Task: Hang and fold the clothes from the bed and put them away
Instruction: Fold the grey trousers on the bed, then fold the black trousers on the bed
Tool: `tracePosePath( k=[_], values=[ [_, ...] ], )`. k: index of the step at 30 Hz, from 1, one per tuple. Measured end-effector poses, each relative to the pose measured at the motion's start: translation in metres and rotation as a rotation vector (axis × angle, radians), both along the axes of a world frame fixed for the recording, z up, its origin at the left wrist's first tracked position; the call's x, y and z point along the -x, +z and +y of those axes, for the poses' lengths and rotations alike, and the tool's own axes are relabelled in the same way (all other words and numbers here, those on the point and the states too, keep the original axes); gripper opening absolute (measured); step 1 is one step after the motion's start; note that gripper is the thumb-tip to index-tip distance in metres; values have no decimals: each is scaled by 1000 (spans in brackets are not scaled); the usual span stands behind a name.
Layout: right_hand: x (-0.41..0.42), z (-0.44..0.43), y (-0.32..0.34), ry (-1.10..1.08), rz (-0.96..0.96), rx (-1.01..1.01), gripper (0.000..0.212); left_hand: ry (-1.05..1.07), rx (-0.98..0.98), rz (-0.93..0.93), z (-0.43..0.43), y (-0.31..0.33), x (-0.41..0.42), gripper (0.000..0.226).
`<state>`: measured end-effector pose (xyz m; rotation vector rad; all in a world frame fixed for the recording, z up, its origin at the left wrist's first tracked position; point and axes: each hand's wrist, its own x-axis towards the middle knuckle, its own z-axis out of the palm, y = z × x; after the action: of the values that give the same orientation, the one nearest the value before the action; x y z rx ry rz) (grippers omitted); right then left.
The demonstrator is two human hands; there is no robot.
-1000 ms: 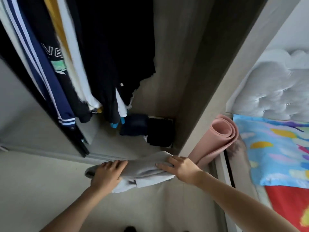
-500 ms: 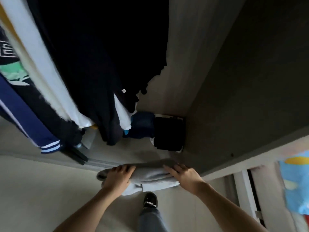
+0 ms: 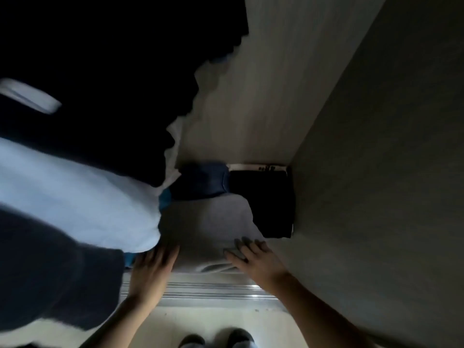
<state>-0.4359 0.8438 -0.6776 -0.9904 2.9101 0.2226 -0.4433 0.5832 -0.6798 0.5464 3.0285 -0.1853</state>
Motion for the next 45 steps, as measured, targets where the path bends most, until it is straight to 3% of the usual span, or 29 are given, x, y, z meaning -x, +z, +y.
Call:
tracePosePath(
  k=[3,5,7,10,14,18,23,27,31,36,39,42,45],
  values=[
    [-26,3,-51,-127,-234,-65,77,2,144,-338,-1,-43,-13,108],
    [-46,3,-58,-216,-354,-20,81,77,227,-516,5,-44,-31,107],
    [-59,4,-45,-236,-438,-54,77,79,144,-566,14,-34,-51,102],
    [-62,9,-9,-226,-372,-77,72,-12,10,-493,24,-11,-70,91],
    [-53,18,72,-297,-326,-58,65,-10,30,-536,48,66,-71,85],
    [-51,35,141,-371,-201,-105,64,-69,23,-527,68,112,-62,64],
    [-74,50,217,-519,-192,-105,62,-216,-84,-356,100,170,-48,63],
    [-127,58,261,-750,-196,-113,62,-329,-126,-351,117,221,-50,64],
    [-177,47,314,-775,-1,-36,66,-494,-206,-292,125,261,-62,62],
    [-241,46,349,-904,148,-125,66,-625,-231,-276,143,302,-82,59],
    [-286,60,376,-1058,246,-139,70,-795,-428,-199,175,342,-100,57],
    [-341,70,407,-1272,354,-124,69,-1020,-571,-15,204,381,-128,30],
    [-397,78,428,-1431,418,-95,65,-1157,-674,77,233,410,-160,37]
  ],
)
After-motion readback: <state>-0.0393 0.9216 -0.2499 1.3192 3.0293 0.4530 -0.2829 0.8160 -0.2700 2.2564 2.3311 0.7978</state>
